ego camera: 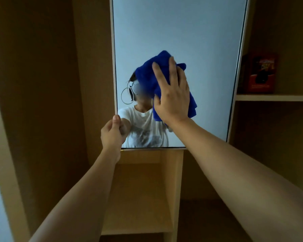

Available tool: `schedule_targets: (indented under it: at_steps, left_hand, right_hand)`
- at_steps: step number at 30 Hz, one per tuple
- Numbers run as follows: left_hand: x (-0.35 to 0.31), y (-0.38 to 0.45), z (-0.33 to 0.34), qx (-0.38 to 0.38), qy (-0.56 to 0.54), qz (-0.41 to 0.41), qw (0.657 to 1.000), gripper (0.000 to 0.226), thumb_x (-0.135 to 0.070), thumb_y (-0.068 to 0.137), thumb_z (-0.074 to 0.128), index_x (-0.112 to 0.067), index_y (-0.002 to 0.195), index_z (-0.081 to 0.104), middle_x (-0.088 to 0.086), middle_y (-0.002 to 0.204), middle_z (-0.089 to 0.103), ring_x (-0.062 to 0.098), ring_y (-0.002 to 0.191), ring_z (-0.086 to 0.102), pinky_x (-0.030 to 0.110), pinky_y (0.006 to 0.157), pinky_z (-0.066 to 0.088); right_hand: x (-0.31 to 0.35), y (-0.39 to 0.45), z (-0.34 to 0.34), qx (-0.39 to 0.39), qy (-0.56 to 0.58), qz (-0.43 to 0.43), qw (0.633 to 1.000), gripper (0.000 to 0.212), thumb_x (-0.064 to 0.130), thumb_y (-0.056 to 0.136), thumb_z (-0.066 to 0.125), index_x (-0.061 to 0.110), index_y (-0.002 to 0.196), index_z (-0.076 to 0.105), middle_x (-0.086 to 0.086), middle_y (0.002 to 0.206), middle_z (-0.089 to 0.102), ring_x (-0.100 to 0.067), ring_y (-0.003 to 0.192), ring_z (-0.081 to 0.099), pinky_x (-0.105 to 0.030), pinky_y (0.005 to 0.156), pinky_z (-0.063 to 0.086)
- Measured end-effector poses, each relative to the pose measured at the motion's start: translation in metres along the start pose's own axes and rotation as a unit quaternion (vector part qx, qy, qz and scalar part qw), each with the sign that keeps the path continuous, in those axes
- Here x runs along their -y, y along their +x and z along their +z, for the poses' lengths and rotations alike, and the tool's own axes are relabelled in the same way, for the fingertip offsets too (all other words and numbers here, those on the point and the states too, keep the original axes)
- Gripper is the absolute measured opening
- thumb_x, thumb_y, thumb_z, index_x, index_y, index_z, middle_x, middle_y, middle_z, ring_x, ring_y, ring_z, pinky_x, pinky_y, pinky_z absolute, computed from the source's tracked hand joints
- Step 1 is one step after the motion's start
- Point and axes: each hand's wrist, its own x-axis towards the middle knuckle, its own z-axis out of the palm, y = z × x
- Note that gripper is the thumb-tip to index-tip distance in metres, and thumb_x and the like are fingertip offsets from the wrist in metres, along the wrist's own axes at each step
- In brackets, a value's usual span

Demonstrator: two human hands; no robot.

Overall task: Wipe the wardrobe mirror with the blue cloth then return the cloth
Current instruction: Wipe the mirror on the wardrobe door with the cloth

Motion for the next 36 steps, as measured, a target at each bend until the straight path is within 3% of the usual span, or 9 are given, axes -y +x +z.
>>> schedule_targets:
  at_steps: [2, 5, 8, 12, 17, 24, 29, 33, 36]
  left_hand:
    - [0.001, 0.000, -0.002, 0.015, 0.007, -0.003, 1.000, 0.038, -0.044, 0.096, 0.044, -0.014, 0.104, 0.066, -0.001, 0.092, 0.065, 0.011, 0.087, 0.060, 0.024, 0.073, 0.048]
    - [0.000, -0.002, -0.005, 0.039, 0.009, 0.007, 0.999, 0.033, -0.042, 0.099, 0.040, -0.019, 0.096, 0.063, -0.003, 0.091, 0.063, 0.015, 0.090, 0.060, 0.028, 0.074, 0.050]
    - [-0.002, -0.002, -0.006, 0.050, -0.016, -0.018, 0.998, 0.031, -0.037, 0.101, 0.033, -0.026, 0.086, 0.059, 0.005, 0.094, 0.064, 0.023, 0.095, 0.062, 0.042, 0.086, 0.052]
    - [-0.003, 0.000, -0.008, 0.053, 0.029, 0.004, 0.998, 0.035, -0.026, 0.100, 0.032, -0.014, 0.086, 0.061, 0.010, 0.091, 0.064, 0.029, 0.095, 0.060, 0.042, 0.086, 0.050]
    - [0.005, 0.007, -0.011, 0.072, 0.045, 0.011, 0.996, 0.040, -0.033, 0.102, 0.029, -0.008, 0.095, 0.061, 0.019, 0.103, 0.065, 0.033, 0.099, 0.061, 0.049, 0.091, 0.049]
    - [0.010, 0.013, -0.006, 0.031, 0.041, 0.007, 0.999, 0.039, -0.030, 0.102, 0.033, -0.005, 0.093, 0.062, 0.010, 0.089, 0.059, 0.021, 0.085, 0.053, 0.024, 0.068, 0.041]
    - [0.005, 0.011, -0.007, 0.031, 0.049, -0.007, 0.998, 0.038, -0.030, 0.102, 0.032, -0.013, 0.089, 0.064, 0.006, 0.092, 0.062, 0.018, 0.092, 0.058, 0.027, 0.078, 0.040]
    - [0.003, 0.007, -0.009, 0.039, 0.052, -0.010, 0.998, 0.037, -0.027, 0.102, 0.033, -0.016, 0.081, 0.061, 0.011, 0.093, 0.061, 0.022, 0.089, 0.056, 0.030, 0.079, 0.042]
    - [0.001, 0.006, -0.009, 0.042, 0.037, -0.025, 0.998, 0.035, -0.026, 0.102, 0.035, -0.019, 0.077, 0.059, 0.011, 0.095, 0.061, 0.026, 0.094, 0.057, 0.037, 0.086, 0.045]
  right_hand:
    - [0.008, -0.012, 0.004, 0.023, 0.005, -0.046, 0.999, 0.074, 0.019, 0.078, 0.062, 0.024, 0.146, 0.031, -0.019, 0.153, 0.028, -0.043, 0.133, 0.035, -0.054, 0.104, 0.037]
    - [0.021, -0.041, 0.012, 0.070, 0.025, -0.113, 0.991, 0.072, 0.022, 0.080, 0.052, 0.027, 0.146, 0.022, -0.017, 0.154, 0.024, -0.042, 0.136, 0.030, -0.057, 0.107, 0.033]
    - [0.026, -0.077, 0.018, 0.107, 0.032, -0.148, 0.983, 0.078, 0.019, 0.078, 0.063, 0.030, 0.145, 0.024, -0.013, 0.155, 0.023, -0.039, 0.139, 0.026, -0.054, 0.111, 0.026]
    - [0.016, -0.106, 0.016, 0.157, 0.026, -0.217, 0.963, 0.081, 0.021, 0.076, 0.066, 0.032, 0.146, 0.026, -0.011, 0.156, 0.023, -0.038, 0.139, 0.026, -0.053, 0.112, 0.024]
    - [-0.007, -0.080, 0.010, 0.175, -0.002, -0.327, 0.929, 0.067, 0.029, 0.085, 0.058, 0.029, 0.146, 0.032, -0.012, 0.154, 0.027, -0.037, 0.138, 0.030, -0.053, 0.111, 0.028]
    - [-0.021, 0.012, -0.011, 0.113, -0.030, -0.241, 0.964, 0.068, 0.023, 0.077, 0.054, 0.024, 0.143, 0.040, -0.017, 0.150, 0.035, -0.041, 0.129, 0.041, -0.053, 0.103, 0.038]
    - [-0.020, 0.021, -0.012, 0.093, -0.033, -0.189, 0.977, 0.066, 0.032, 0.077, 0.045, 0.023, 0.142, 0.042, -0.015, 0.150, 0.034, -0.039, 0.127, 0.042, -0.048, 0.101, 0.039]
    - [-0.028, -0.018, -0.006, 0.106, -0.030, -0.248, 0.962, 0.073, 0.020, 0.077, 0.060, 0.025, 0.145, 0.035, -0.016, 0.153, 0.029, -0.040, 0.132, 0.036, -0.051, 0.105, 0.036]
    - [-0.033, -0.053, -0.007, 0.144, -0.040, -0.302, 0.942, 0.067, 0.022, 0.081, 0.050, 0.026, 0.145, 0.033, -0.015, 0.153, 0.029, -0.039, 0.134, 0.034, -0.053, 0.107, 0.034]
